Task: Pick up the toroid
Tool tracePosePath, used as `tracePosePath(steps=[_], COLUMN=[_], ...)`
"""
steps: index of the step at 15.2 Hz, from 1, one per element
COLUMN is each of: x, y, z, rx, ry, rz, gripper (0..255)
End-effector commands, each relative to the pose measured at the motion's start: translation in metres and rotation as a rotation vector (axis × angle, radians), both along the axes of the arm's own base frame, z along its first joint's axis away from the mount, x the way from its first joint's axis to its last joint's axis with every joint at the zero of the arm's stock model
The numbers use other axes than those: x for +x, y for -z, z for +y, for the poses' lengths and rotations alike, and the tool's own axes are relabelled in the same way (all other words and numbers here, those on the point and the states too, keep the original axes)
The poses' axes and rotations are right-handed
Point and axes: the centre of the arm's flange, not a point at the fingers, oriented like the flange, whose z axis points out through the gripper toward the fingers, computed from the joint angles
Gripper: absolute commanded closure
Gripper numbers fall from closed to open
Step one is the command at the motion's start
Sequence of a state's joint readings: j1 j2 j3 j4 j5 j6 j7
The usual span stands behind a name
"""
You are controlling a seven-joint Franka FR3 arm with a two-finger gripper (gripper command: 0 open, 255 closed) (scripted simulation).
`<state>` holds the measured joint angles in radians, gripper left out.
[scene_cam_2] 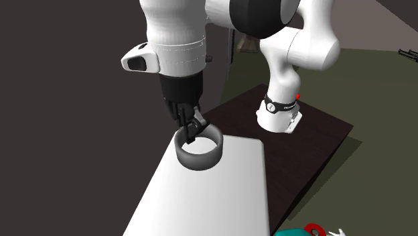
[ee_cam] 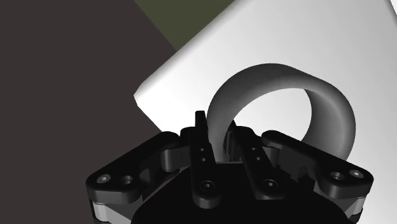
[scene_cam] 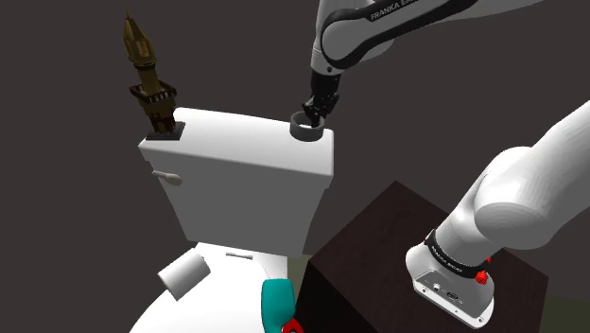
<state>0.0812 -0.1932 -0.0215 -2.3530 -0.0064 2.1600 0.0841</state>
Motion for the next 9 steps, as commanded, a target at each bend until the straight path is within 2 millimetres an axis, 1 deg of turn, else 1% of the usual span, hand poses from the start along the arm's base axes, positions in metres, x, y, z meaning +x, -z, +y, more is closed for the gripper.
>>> tracePosePath(steps=[1, 9], x=[0.000, 0.000], y=[-0.010, -0.053], z=[0.000, 0.000], rx=[0.000, 0.000], ry=[0.000, 0.000], rz=[0.000, 0.000], gripper=[255, 255])
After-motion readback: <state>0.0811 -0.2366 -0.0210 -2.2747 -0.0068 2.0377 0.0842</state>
